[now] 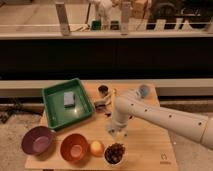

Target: Place towel in purple bowl

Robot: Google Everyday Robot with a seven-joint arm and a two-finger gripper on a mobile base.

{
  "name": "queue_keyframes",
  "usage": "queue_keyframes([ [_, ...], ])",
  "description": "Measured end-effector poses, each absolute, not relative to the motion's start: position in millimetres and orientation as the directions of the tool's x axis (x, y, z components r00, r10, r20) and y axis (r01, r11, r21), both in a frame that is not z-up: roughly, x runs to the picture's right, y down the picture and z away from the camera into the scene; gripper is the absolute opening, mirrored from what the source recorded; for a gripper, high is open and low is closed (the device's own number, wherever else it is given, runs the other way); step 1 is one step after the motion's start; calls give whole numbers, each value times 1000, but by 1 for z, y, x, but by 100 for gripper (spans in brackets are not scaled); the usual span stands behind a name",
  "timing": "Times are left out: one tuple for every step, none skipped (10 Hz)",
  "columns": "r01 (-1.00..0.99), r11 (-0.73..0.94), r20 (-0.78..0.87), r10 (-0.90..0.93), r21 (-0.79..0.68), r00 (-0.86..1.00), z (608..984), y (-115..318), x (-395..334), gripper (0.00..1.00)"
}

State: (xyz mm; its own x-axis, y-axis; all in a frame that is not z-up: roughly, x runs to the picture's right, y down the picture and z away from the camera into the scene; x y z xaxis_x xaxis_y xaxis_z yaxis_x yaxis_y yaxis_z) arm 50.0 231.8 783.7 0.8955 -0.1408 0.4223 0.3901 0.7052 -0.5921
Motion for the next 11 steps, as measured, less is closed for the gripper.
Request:
queue_keyframes([
  [421, 698, 445, -163, -579, 881, 790, 238, 50, 80],
  [455, 690, 469, -186, -563, 863, 796, 243, 49, 80],
  [477, 686, 483, -205, -549, 851, 800, 245, 50, 80],
  [507, 678, 498, -233, -532, 835, 806, 251, 51, 80],
  [517, 676, 500, -247, -525, 830, 810, 253, 51, 79],
  [524, 677, 497, -260, -518, 828, 812, 253, 50, 73],
  [524, 682, 492, -269, -510, 828, 816, 254, 53, 62],
  [526, 690, 487, -279, -498, 828, 820, 256, 56, 53],
  [521, 709, 473, -294, -476, 831, 823, 255, 57, 43],
  [521, 716, 461, -307, -464, 833, 824, 254, 58, 31],
  [528, 708, 463, -313, -468, 829, 821, 256, 59, 23],
])
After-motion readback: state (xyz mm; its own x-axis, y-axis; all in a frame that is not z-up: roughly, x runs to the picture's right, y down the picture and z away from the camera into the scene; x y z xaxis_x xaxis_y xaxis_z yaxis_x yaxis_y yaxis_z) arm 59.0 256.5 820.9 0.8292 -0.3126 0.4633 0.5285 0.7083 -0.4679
